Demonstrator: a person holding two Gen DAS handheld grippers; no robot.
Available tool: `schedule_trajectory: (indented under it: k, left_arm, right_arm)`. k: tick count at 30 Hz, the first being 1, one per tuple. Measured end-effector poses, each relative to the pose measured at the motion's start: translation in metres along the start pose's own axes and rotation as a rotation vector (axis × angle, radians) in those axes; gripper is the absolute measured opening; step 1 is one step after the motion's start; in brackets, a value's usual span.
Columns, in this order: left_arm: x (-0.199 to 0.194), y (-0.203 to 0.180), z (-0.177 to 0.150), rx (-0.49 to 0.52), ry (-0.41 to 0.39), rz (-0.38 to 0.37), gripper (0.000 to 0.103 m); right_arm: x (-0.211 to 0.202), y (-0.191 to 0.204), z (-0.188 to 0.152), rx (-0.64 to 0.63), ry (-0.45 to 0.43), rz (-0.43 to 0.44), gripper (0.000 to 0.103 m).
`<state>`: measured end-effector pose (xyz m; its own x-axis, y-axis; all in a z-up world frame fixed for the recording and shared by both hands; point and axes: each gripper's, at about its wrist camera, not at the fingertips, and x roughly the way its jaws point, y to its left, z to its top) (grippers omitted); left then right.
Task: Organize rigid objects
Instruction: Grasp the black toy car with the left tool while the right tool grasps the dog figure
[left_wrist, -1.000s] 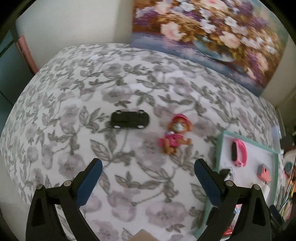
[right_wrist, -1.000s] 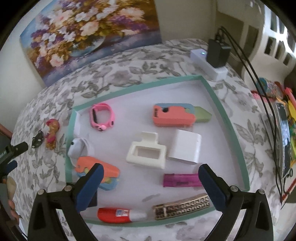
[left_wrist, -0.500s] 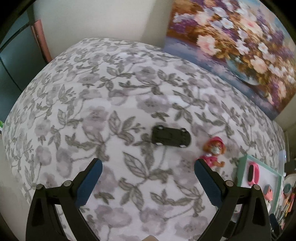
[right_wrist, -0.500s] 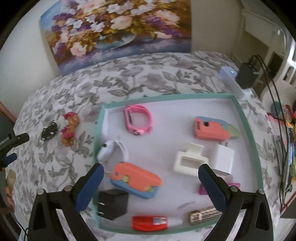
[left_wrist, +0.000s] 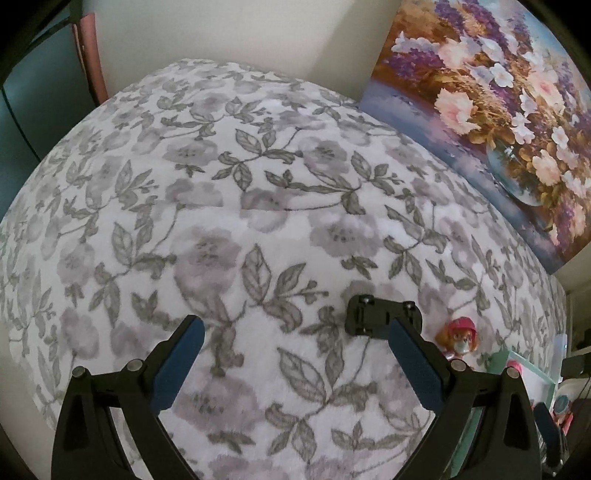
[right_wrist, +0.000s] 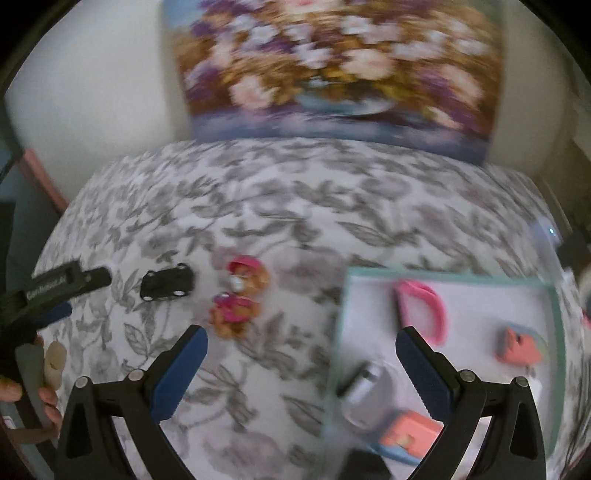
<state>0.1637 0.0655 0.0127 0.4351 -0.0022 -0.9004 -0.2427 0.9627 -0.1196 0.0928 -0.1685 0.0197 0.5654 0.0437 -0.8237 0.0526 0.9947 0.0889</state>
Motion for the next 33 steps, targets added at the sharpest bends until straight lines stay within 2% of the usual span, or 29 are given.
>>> schedule_trajectory:
  k: [7, 9, 11, 15, 22, 27, 28, 30, 31, 32, 33]
  left_arm:
    - [0.02, -0.015, 0.007, 0.024, 0.03, -0.033, 0.1]
    - [0.026, -0.023, 0.009, 0.043, 0.035, -0.032, 0.1]
    - [0.033, -0.031, 0.009, 0.06, 0.044, -0.037, 0.1]
    - [0.046, -0.045, 0.007, 0.092, 0.064, -0.047, 0.099]
    - [0.061, -0.069, -0.001, 0.157, 0.079, -0.038, 0.1]
    - [0.067, -0.074, -0.003, 0.179, 0.082, -0.022, 0.099]
    - [0.068, -0.074, -0.003, 0.179, 0.081, -0.02, 0.099]
    - [0.068, -0.073, -0.003, 0.18, 0.082, -0.025, 0.09]
    - [0.068, -0.073, -0.003, 0.181, 0.085, -0.028, 0.078]
    - [0.069, -0.072, -0.004, 0.184, 0.091, -0.028, 0.074]
    - [0.069, -0.072, -0.005, 0.188, 0.091, -0.025, 0.074]
  right_arm:
    - [0.056, 0.028, 0.013, -0.038, 0.071, 0.016, 0.101]
    - [0.068, 0.029, 0.012, -0.032, 0.084, 0.022, 0.092]
    - [0.078, 0.029, 0.013, -0.032, 0.097, 0.025, 0.088]
    - [0.094, 0.027, 0.015, -0.029, 0.111, 0.033, 0.086]
    - [0.098, 0.026, 0.019, -0.033, 0.097, 0.046, 0.085]
    - [0.097, 0.027, 0.019, -0.049, 0.081, 0.024, 0.075]
    - [0.097, 0.026, 0.019, -0.048, 0.076, 0.024, 0.072]
    - [0.096, 0.023, 0.019, -0.042, 0.069, 0.017, 0.061]
    - [0.095, 0.021, 0.019, -0.035, 0.066, 0.018, 0.059]
    - [0.094, 0.019, 0.019, -0.024, 0.065, 0.019, 0.053]
    - [0.093, 0.017, 0.019, -0.017, 0.064, 0.021, 0.051]
